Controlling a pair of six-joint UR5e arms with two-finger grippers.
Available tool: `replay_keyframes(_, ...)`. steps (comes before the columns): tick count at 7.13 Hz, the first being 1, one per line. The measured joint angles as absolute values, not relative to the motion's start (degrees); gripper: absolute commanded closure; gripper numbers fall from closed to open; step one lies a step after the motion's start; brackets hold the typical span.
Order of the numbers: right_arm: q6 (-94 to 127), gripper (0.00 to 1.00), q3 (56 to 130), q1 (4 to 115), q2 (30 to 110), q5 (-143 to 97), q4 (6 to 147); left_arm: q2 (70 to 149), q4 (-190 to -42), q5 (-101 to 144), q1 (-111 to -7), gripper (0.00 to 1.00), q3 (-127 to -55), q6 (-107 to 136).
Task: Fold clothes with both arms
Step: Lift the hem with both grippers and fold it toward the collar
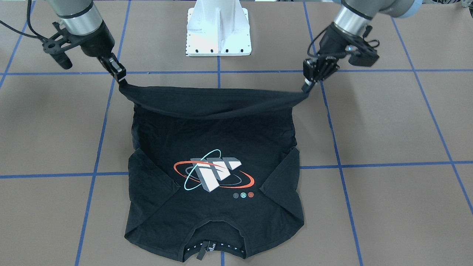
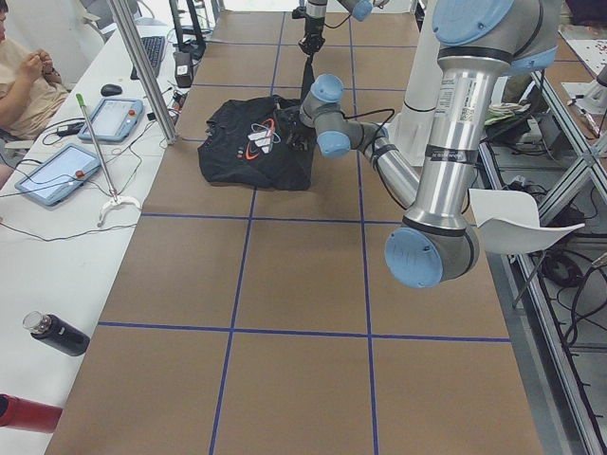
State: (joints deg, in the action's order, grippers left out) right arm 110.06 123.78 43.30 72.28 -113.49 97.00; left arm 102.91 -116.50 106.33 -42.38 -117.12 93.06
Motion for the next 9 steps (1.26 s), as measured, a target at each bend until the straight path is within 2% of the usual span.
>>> replay_keyframes(2,108.0,1.00,117.7,47.7,68.2,-113.2,97.9,109.1,-117.7,106.2,-45.4,1.00,-108.0,92.9)
replay_keyframes(6,100.8,1.00,100.9,52.6,58.4,-112.5,96.6,115.1,-127.4,105.5,-48.4,1.00,-92.4,93.0)
replay_keyframes(9,100.2,1.00,84.5,53.2,53.4,-110.6,83.5,119.6,-130.5,101.2,-48.6,1.00,-84.2,93.0)
